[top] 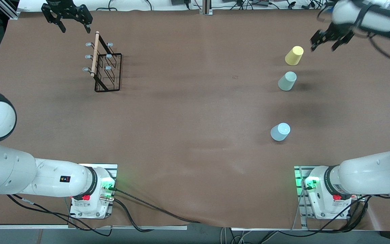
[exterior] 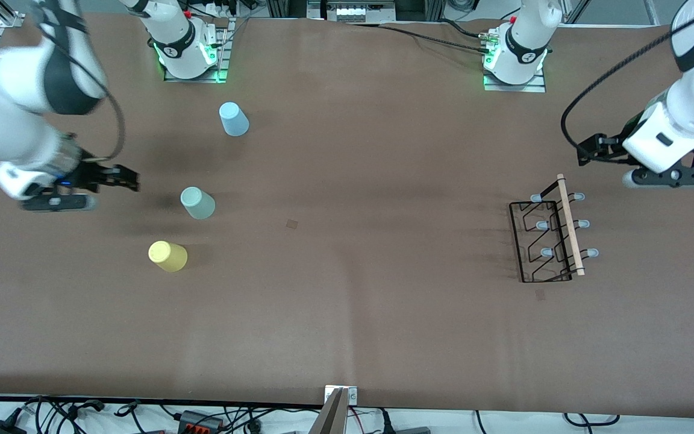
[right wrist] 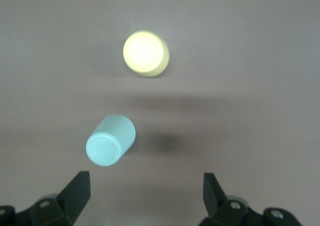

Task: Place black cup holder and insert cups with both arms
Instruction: 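Grasp the teal cup with the right gripper while the left gripper holds the rack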

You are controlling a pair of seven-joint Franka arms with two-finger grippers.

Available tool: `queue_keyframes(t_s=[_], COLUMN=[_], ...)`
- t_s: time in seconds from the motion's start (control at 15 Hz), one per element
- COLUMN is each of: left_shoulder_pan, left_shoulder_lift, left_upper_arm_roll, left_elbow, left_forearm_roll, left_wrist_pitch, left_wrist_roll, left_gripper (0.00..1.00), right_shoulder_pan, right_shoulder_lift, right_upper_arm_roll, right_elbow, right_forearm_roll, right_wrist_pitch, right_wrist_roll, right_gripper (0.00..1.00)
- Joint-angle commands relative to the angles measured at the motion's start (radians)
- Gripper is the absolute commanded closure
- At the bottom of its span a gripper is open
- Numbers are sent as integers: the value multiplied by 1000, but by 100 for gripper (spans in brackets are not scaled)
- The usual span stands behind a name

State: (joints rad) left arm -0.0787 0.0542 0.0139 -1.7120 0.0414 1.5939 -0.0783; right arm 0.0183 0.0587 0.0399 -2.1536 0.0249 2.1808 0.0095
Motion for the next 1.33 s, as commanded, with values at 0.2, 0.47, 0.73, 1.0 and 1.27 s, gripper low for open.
queue_keyframes(t_s=[0.2,0.47,0.73,1.0,1.27], left_shoulder_pan=[37,37,53,71,71], left_shoulder_lift=[127,147,180,203,213], left_upper_arm_roll=[2,-5,-5,-5,-6], left_elbow=[-49,-208,-267,-285,-285], left_forearm_roll=[15,17,17,17,17], left_wrist_pitch=[161,524,621,623,609], left_wrist_roll=[66,68,68,68,68], left_gripper=[0,0,0,8,64], right_shoulder_pan=[58,58,48,43,37], right_shoulder_lift=[38,87,95,118,134], right_upper_arm_roll=[109,107,107,106,106], right_elbow=[-150,-160,-192,-221,-230], right_forearm_roll=[10,1,-8,-8,-7], right_wrist_pitch=[250,292,332,382,401], right_wrist_roll=[198,195,195,195,196], right_gripper=[0,0,0,0,0])
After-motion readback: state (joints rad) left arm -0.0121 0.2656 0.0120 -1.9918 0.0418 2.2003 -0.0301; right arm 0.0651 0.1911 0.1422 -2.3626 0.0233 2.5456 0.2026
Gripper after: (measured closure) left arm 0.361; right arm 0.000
